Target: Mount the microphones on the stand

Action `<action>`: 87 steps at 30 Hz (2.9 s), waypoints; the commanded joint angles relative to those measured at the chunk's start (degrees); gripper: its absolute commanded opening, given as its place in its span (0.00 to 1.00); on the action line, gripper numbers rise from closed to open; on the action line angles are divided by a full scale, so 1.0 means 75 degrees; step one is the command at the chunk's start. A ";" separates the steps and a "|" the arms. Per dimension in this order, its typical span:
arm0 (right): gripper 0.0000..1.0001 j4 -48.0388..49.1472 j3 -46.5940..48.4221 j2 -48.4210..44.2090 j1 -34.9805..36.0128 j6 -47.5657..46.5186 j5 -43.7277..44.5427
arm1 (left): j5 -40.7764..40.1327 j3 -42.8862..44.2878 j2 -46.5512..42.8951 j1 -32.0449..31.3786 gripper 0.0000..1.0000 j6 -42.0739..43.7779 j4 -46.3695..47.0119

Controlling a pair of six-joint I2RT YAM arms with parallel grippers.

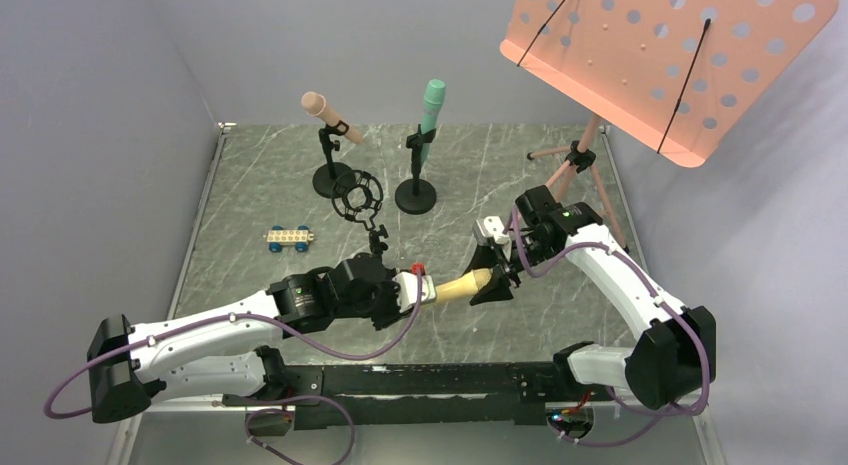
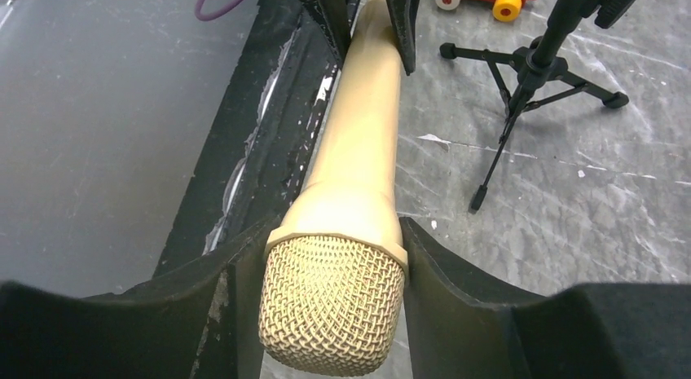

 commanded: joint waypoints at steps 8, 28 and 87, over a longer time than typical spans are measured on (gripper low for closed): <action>0.17 -0.0636 0.0975 -0.0043 0.0066 0.0201 -0.0031 | -0.0569 0.0489 -0.0509 0.0135 0.39 -0.0578 0.0145; 0.12 0.0250 0.5912 0.0562 0.0304 0.4561 0.2011 | -0.5258 0.1617 -0.4321 0.0205 0.99 0.0677 -0.1248; 0.22 -0.0317 0.9756 0.2868 0.5032 0.3258 0.9139 | -0.5858 0.0155 -0.5105 0.0205 0.99 -0.0246 -0.1614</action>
